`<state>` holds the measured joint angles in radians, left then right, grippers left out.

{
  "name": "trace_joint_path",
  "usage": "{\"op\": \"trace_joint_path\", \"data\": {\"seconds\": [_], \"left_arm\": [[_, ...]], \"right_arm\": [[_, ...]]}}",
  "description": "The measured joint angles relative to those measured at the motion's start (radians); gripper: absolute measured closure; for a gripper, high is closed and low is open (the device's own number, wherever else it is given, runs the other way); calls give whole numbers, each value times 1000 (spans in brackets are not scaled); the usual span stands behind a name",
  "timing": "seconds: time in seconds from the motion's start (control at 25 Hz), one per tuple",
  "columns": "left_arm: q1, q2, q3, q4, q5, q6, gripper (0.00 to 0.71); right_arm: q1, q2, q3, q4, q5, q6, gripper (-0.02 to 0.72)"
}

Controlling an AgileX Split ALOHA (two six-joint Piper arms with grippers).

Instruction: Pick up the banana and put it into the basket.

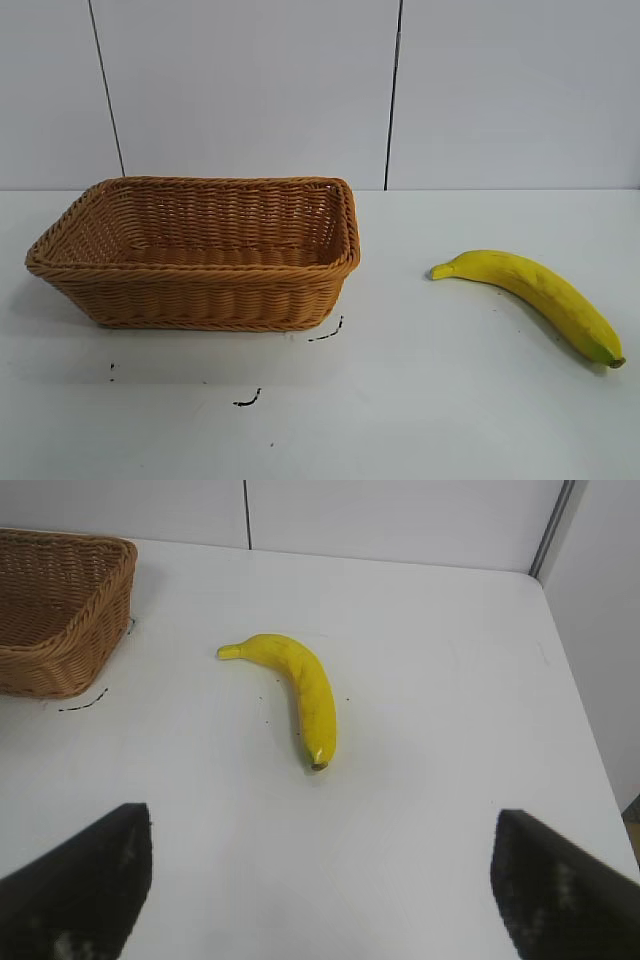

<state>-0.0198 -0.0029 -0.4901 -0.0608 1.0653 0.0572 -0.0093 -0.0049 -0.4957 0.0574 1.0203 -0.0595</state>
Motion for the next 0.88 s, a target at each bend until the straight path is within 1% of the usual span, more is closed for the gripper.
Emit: {"op": "trace_joint_path", "data": {"seconds": [0.44,0.64,0.88], "left_arm": [[0,0,0,0,0,0,15],[0,0,0,0,0,0,15],[0,0,0,0,0,0,15]], "right_arm": [[0,23,-19,-2,0,16,48],[0,255,-142,9,-1,15,48],[0,651,-345,8,-3,15,48]]}}
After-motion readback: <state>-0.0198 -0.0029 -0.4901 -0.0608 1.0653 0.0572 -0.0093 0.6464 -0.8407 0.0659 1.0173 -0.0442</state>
